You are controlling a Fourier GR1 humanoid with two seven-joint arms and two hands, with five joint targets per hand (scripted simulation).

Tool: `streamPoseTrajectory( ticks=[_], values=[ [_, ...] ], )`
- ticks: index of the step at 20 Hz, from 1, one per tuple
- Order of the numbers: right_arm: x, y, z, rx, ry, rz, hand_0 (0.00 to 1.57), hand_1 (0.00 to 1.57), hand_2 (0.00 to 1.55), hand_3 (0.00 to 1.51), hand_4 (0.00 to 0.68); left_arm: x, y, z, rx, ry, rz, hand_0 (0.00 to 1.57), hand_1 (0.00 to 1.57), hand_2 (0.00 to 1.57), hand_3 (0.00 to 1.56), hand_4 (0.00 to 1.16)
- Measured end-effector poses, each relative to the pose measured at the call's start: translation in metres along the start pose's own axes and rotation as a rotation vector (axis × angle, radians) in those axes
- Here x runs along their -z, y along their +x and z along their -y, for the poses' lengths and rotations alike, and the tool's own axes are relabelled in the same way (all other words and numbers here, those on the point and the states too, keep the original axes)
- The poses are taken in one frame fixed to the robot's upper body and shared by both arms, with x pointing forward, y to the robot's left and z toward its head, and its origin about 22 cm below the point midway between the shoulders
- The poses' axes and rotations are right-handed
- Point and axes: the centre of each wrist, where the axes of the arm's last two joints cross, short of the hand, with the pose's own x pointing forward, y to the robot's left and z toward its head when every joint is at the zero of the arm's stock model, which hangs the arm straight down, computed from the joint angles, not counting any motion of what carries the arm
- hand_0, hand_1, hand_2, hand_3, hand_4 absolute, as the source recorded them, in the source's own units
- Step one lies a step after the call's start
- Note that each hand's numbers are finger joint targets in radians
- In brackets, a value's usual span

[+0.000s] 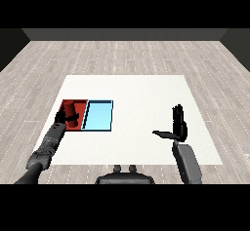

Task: Pick the red can and put it in the red box

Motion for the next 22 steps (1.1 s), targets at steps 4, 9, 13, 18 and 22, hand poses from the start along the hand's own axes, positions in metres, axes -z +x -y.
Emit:
streamPoseTrajectory(
  ticks=[4,9,13,18,22],
  values=[
    [0.004,0.006,-0.001,0.013,0.006,0.019,0.0,0.0,0.0,0.0,0.0,0.001,-0.005,-0.002,0.053,-0.06,-0.012,0.0,0.0,0.0,0.0,0.64],
    [0.002,0.011,0.001,0.022,0.018,0.035,0.0,0.0,0.0,0.0,0.0,0.004,-0.005,-0.008,0.19,-0.115,-0.052,0.0,0.0,0.0,0.0,0.0],
    [-0.001,0.012,0.004,0.04,0.011,0.041,0.0,0.0,0.0,0.0,0.0,0.007,0.001,-0.014,0.189,-0.128,-0.111,0.0,0.0,0.0,0.0,0.0],
    [-0.004,0.012,0.01,0.042,0.028,0.055,0.0,0.0,0.0,0.0,0.0,0.008,0.002,-0.018,0.024,-0.032,-0.034,0.0,0.0,0.0,0.0,0.0],
    [-0.002,0.014,0.008,0.06,0.037,0.06,0.0,0.0,0.0,0.0,0.0,0.01,0.025,-0.016,-0.257,0.031,0.178,0.0,0.0,0.0,0.0,0.0]
  ],
)
